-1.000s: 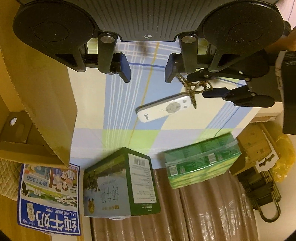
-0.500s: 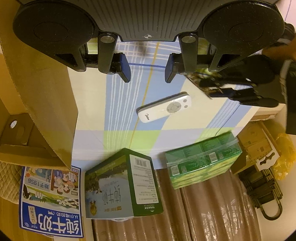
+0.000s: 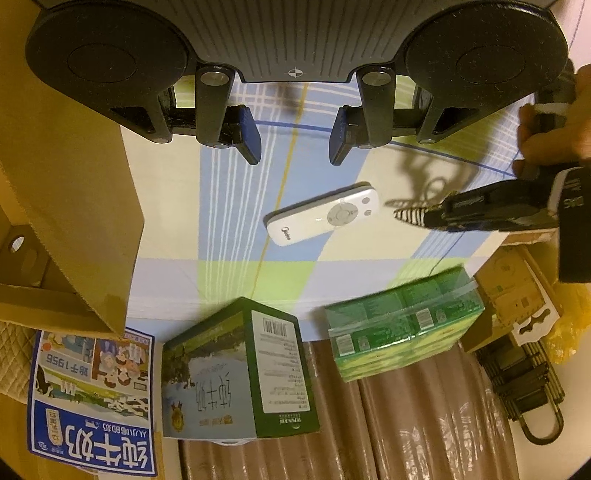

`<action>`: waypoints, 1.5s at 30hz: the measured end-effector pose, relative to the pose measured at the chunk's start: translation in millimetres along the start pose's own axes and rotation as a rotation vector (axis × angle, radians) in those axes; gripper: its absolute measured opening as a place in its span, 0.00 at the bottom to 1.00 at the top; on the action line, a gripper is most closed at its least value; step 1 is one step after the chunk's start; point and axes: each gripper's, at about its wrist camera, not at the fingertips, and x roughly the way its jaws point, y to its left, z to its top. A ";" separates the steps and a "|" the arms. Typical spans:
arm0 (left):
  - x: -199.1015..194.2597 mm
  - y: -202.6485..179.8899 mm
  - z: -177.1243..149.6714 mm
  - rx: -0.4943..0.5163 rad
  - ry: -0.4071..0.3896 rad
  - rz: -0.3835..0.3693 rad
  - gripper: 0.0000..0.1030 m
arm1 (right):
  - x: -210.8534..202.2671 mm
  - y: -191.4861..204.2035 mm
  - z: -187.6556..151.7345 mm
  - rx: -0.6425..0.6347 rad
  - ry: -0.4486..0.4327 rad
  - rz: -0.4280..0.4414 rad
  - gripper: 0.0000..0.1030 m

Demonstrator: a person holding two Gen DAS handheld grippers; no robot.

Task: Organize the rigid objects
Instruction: 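Grasp the white Midea remote with the right gripper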

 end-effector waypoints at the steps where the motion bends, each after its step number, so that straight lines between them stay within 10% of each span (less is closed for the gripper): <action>1: 3.5 -1.6 0.7 0.004 -0.012 0.009 0.25 | 1.4 -0.1 -0.5 -0.001 0.003 -0.003 0.38; 14: -13.2 -47.1 -8.4 0.095 0.026 -0.156 0.25 | 3.0 -10.3 -0.3 0.022 0.004 -0.030 0.38; 27: -39.8 -2.6 -16.4 -0.051 0.016 -0.006 0.24 | 25.4 5.0 5.3 -0.039 -0.027 0.073 0.38; 45: -31.2 1.6 -39.0 -0.048 0.029 0.011 0.25 | 102.8 27.6 13.2 -0.185 -0.043 0.066 0.51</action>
